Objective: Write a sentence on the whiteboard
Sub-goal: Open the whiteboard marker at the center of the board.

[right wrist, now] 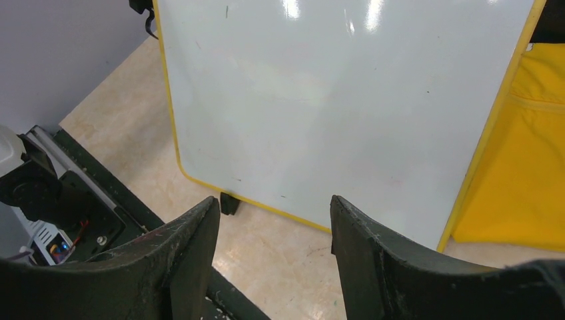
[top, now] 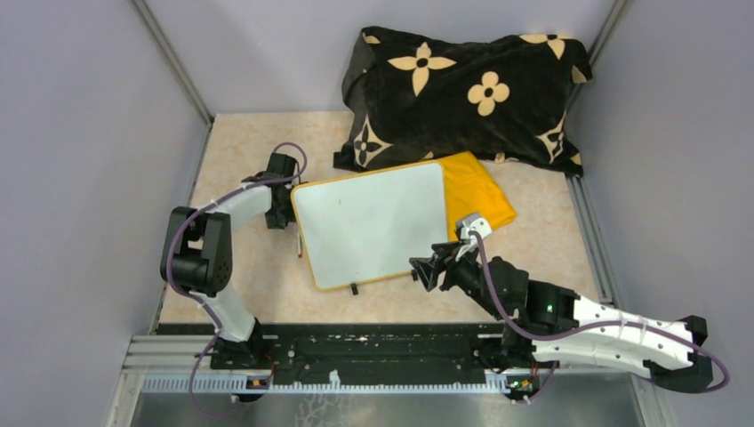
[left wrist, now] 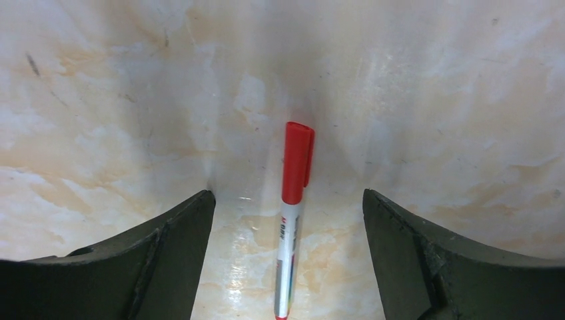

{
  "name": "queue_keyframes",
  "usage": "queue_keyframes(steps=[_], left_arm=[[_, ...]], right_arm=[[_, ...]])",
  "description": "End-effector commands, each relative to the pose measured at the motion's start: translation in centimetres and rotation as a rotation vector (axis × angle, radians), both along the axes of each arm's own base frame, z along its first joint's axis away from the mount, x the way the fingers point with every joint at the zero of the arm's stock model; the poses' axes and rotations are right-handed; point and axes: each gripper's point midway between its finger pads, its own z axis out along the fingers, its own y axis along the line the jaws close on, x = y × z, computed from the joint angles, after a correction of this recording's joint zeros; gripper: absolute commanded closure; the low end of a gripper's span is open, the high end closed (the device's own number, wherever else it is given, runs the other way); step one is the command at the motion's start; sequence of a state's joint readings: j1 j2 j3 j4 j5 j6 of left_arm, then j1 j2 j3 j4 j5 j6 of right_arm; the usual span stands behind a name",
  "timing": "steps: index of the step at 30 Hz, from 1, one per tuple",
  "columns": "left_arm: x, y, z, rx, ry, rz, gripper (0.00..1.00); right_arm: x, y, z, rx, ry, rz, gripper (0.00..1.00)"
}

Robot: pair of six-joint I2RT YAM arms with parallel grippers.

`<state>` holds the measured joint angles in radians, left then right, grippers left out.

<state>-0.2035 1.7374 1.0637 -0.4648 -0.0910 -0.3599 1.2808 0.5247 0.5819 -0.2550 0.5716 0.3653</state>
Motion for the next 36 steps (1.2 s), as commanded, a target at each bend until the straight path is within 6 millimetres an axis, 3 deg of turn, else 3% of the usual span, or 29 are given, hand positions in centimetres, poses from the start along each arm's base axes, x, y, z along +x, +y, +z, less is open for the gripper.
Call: queue_keyframes(steps=[1, 15, 24, 36], left_arm=[[-1.4, 2.6, -1.6, 0.144, 0.083, 0.025, 0.14], [-2.3, 5.2, -2.3, 0.281, 0.125, 0.073, 0.27], [-3.5, 6.8, -2.5, 0.275, 0.144, 0.14, 0.43], [-3.7, 4.1, -2.4, 0.113, 0.134, 0.118, 0.42]], right_arm=[[0.2, 0.1, 2.3, 0.043, -0.034, -0.005, 0.39], [0.2, -0.4, 3.0, 0.048, -0.043, -0.01, 0.39], [0.1, -1.0, 3.1, 0.063, -0.043, -0.017, 0.39], [0.0, -0.7, 3.0, 0.074, -0.04, -0.008, 0.39]])
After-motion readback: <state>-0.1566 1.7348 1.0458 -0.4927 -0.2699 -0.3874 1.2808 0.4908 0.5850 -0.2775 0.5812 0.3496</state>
